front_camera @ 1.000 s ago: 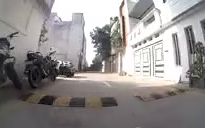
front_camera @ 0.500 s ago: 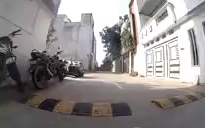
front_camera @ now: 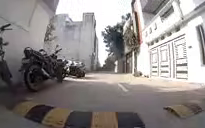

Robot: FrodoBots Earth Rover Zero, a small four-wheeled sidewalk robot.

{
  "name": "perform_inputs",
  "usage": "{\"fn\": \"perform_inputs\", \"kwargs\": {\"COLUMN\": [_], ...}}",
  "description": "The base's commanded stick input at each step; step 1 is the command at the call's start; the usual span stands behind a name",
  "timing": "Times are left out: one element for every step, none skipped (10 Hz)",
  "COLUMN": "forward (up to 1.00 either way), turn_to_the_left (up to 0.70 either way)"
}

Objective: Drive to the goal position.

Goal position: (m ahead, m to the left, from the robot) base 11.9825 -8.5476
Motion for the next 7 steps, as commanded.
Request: {"fn": "perform_inputs", "kwargs": {"forward": [0.70, 0.70, 0.70, 0.70, 0.70, 0.70, 0.70], "turn_to_the_left": [0.00, 0.00, 0.00, 0.00, 0.00, 0.00, 0.00]}}
